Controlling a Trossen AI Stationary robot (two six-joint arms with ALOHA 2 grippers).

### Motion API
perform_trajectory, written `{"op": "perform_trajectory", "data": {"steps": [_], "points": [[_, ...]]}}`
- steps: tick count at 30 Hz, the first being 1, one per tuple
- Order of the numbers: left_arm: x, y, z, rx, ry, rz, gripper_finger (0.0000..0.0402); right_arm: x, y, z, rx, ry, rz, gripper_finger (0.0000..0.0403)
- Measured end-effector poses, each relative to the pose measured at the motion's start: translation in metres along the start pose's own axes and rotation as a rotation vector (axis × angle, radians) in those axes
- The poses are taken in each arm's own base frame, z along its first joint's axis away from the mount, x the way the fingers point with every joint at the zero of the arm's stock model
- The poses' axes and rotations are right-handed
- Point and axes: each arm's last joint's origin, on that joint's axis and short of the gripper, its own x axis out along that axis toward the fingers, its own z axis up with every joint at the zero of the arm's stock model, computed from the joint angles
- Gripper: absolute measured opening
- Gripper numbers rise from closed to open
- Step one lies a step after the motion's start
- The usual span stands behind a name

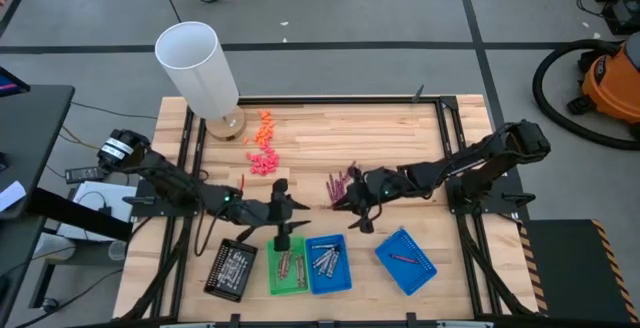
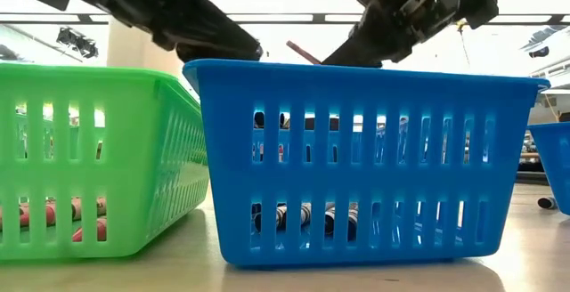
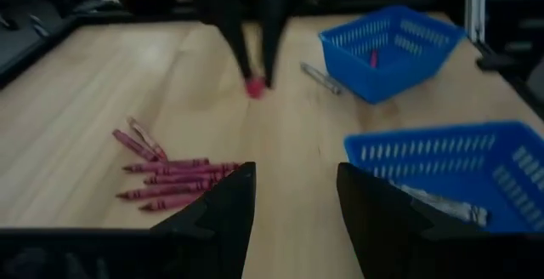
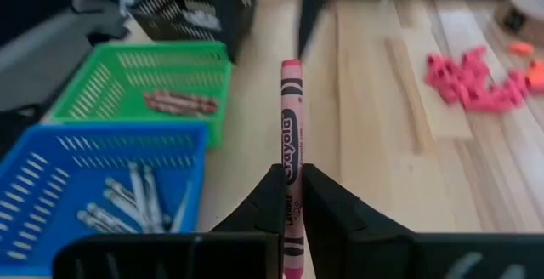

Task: Sort crayons
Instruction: Put the pink crayon into the green bin

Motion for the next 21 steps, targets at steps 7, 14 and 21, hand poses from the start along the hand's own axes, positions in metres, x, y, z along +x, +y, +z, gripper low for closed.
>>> {"op": "perform_trajectory", "data": {"steps": [7,14,21], "points": [[0.004,0.009,0.012,-0.044,-0.106,0.024,0.0178,0.0,0.008,0.008,-0.019,-0.083,0.028,0.0037],[0.004,0.012,0.021,-0.04,-0.191,0.029,0.0178,0.0,0.009,0.011,-0.028,-0.122,0.004,0.0037],[0.004,0.015,0.024,-0.044,-0.21,0.037,0.0168,0.0,0.009,0.014,-0.036,-0.157,-0.017,0.0037]]}}
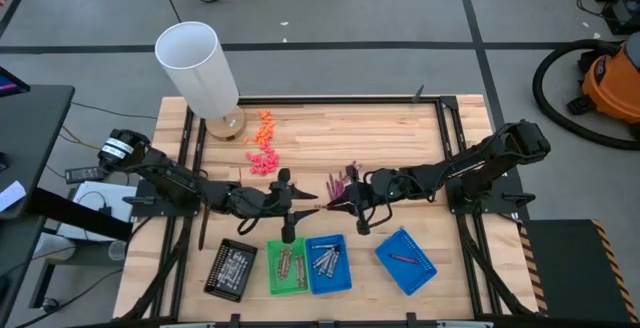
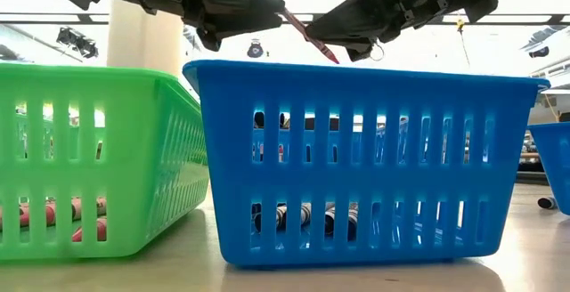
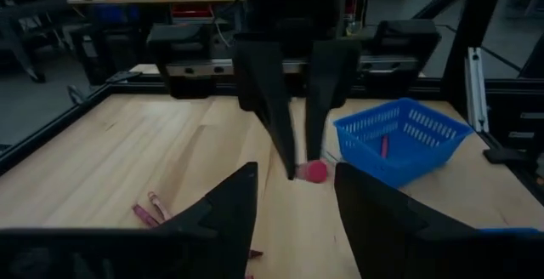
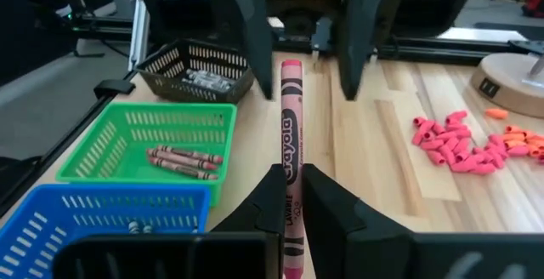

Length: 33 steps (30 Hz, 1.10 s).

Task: Sort crayons
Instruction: Put the pink crayon into the green bin

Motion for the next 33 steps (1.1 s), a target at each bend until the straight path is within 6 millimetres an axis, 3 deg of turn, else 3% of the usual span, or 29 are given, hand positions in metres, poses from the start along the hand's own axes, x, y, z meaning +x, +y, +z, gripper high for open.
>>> {"op": "perform_trajectory", "data": {"steps": [19,33], "points": [[0.0018,0.0031,0.002,-0.015,-0.015,-0.028,0.0024,0.0,-0.0006,0.0022,0.028,-0.023,-0.02,0.0037],[0.0018,0.0029,0.0021,-0.008,-0.016,-0.035,0.0013,0.0,-0.0005,0.0025,0.028,-0.025,-0.017,0.0037]]}}
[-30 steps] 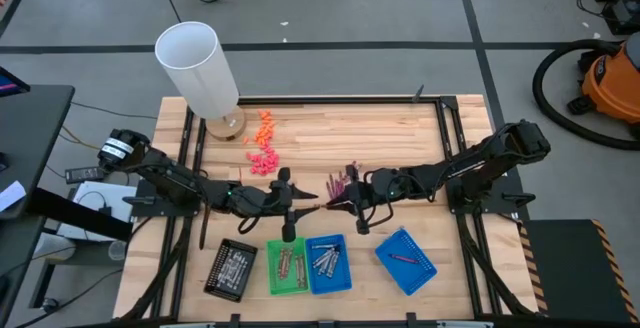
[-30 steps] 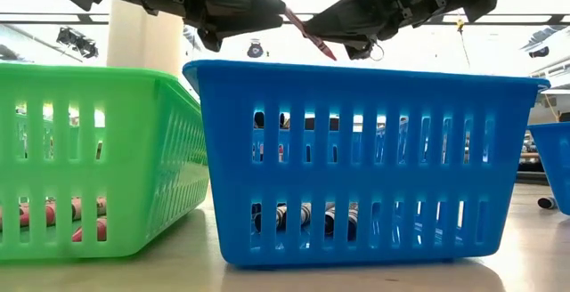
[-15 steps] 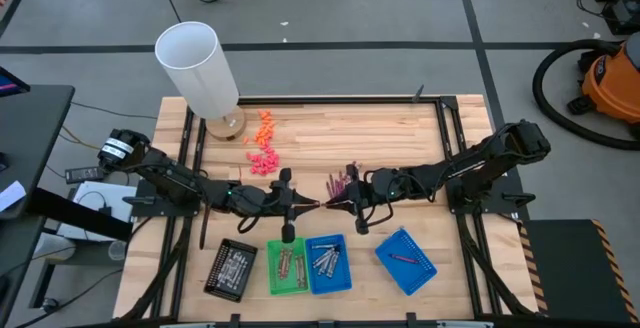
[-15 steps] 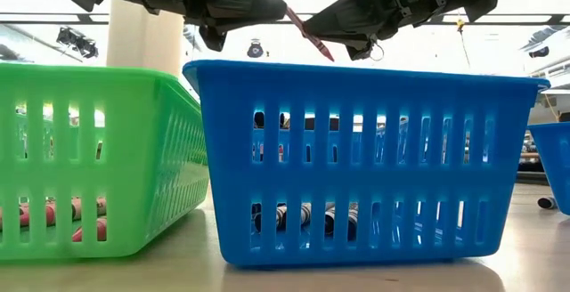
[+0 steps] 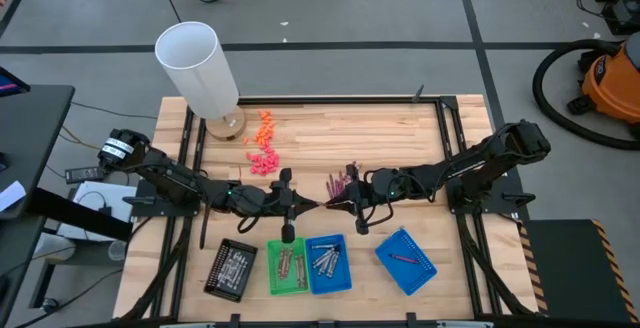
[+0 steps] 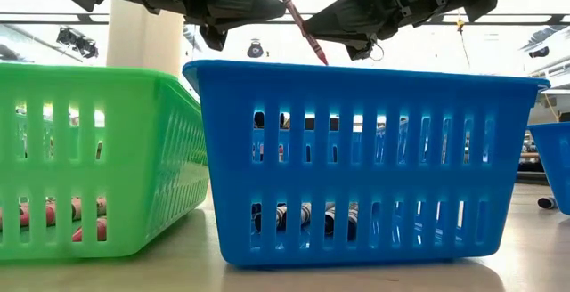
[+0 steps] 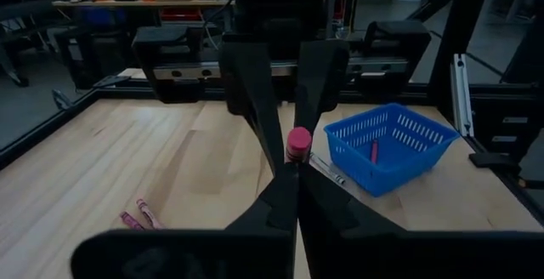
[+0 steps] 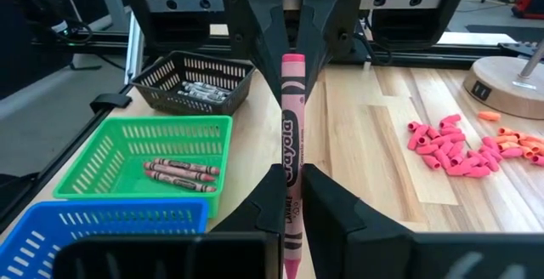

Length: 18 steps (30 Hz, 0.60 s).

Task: Sort crayons
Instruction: Put the pink crayon into the green bin

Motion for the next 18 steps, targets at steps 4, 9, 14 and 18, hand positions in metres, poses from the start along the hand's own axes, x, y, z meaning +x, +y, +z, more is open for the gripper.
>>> {"op": "perform_trajectory", "data": {"steps": [4,9,14,18], "points": [[-0.0008,-0.002,-0.0009,0.007,0.007,-0.009,0.0031,0.0,0.0003,0.0008,0.001,-0.009,0.002,0.0037],[-0.001,-0.0028,-0.0009,0.015,0.007,-0.013,0.0099,0.0,0.0002,0.0028,-0.003,-0.029,0.002,0.0037],[-0.0003,-0.001,0.0014,0.012,-0.014,-0.007,0.0158,0.0003,0.0004,0.003,-0.003,-0.033,0.006,0.0037],[0.0022,0.0037,0.0047,-0.026,-0.052,0.006,0.0168,0.0016,0.0005,0.0022,-0.005,-0.033,0.009,0.0037]]}}
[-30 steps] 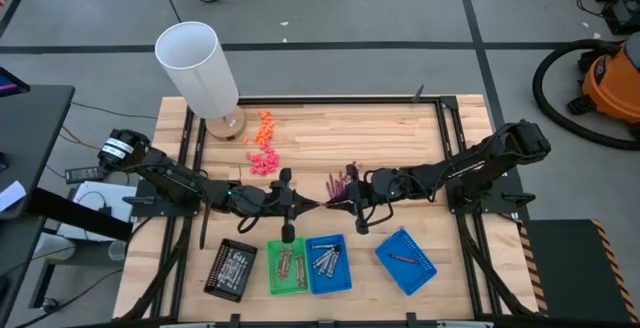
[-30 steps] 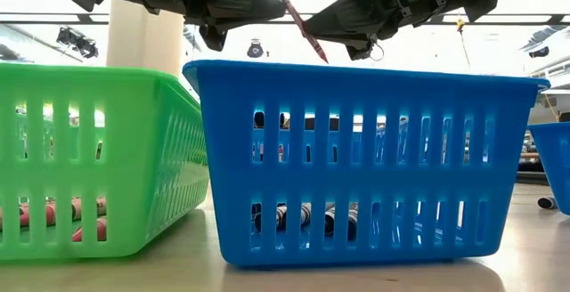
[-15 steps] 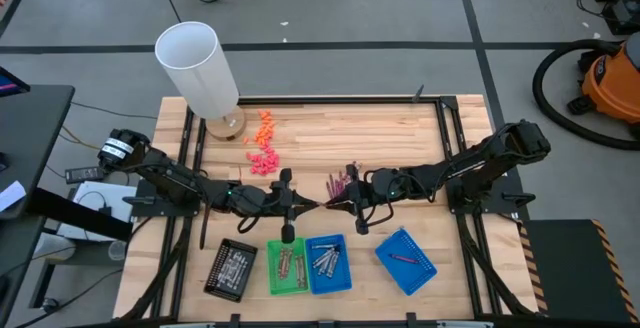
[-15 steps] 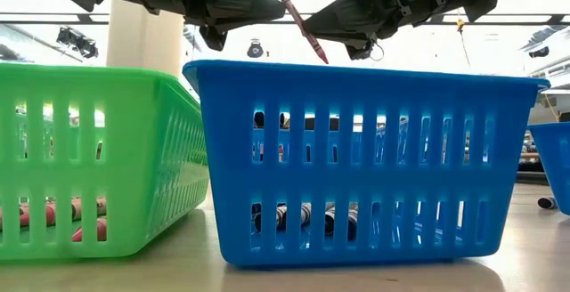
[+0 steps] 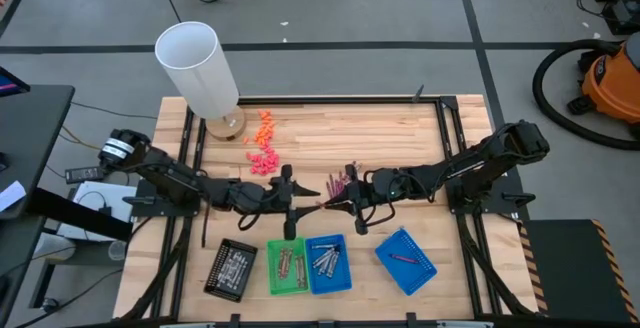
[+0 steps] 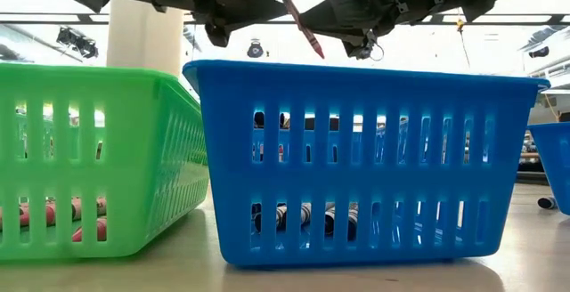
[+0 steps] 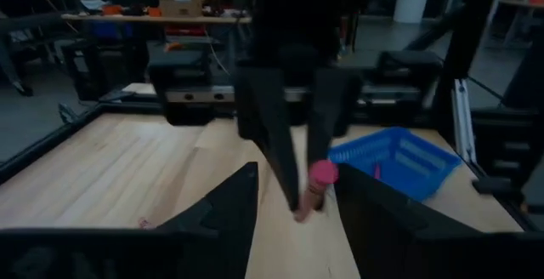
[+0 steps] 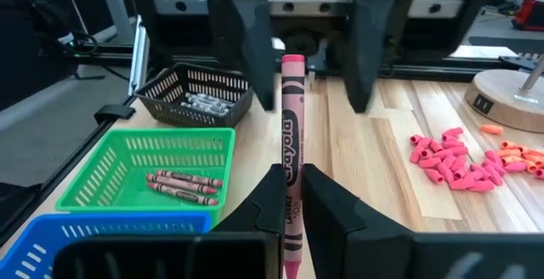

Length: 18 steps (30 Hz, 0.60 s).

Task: Sort crayons
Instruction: Put the pink crayon into the green bin

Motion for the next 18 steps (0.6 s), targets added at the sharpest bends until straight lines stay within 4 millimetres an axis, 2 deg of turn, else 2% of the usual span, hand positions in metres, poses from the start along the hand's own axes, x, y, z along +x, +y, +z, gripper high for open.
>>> {"op": "perform_trajectory", "data": {"steps": [7,18], "points": [[0.0043,-0.0002,-0.0041,-0.005,-0.01,0.004,0.0142,0.0,-0.0001,0.0008,0.0,-0.008,0.001,0.0037],[0.0044,-0.0005,-0.003,-0.009,-0.02,-0.017,0.0022,-0.0001,-0.0001,0.001,0.002,-0.009,-0.001,0.0037]]}}
